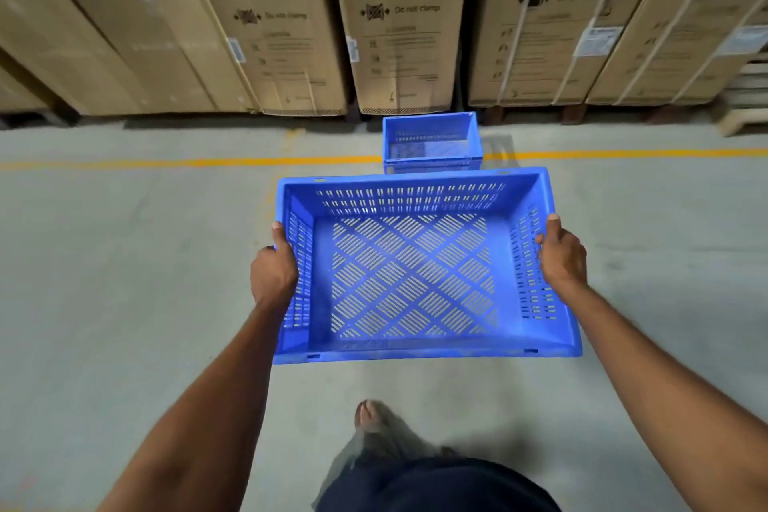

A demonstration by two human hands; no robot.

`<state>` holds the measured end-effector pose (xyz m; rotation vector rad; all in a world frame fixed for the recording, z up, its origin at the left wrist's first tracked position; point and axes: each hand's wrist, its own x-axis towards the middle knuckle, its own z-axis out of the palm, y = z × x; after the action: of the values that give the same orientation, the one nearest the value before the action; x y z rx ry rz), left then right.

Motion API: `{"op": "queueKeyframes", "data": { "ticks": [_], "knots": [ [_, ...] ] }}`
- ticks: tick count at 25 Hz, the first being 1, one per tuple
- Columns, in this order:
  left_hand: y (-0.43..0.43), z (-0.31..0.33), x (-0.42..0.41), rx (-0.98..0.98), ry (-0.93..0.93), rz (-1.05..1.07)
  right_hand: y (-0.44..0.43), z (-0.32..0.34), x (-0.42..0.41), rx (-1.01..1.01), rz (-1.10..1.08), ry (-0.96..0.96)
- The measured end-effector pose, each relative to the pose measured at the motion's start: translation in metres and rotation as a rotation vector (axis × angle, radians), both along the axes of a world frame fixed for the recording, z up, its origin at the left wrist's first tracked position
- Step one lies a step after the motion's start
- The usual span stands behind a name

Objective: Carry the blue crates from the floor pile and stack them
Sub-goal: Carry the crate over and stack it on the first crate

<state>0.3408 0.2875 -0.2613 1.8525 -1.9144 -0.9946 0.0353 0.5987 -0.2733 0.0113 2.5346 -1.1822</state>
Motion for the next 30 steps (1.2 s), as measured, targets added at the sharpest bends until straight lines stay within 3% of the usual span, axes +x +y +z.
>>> {"op": "queueKeyframes", "data": {
  "ticks": [8, 14, 18, 24, 30],
  "knots": [
    [-0.131, -0.029, -0.148, 0.081, 0.038, -0.055, -0.111, -0.007, -0.121, 0.028, -0.061, 0.074],
    [-0.243, -0.029, -0.267, 0.43, 0.279, -0.133, -0.19, -0.006, -0.251, 0.063, -0.13, -0.059],
    [-0.307, -0.047, -0.338, 0.544, 0.271, -0.202, -0.243, -0.013, -0.329, 0.018, -0.045, -0.234],
    [-0.358, -0.132, -0.434, 0.427, 0.202, -0.142, -0.317, -0.113, -0.441, 0.111, 0.034, -0.269],
    [-0.415, -0.256, -0.531, 0.335, 0.161, -0.155, -0.376, -0.265, -0.556, 0.229, 0.058, -0.094]
  ]
}}
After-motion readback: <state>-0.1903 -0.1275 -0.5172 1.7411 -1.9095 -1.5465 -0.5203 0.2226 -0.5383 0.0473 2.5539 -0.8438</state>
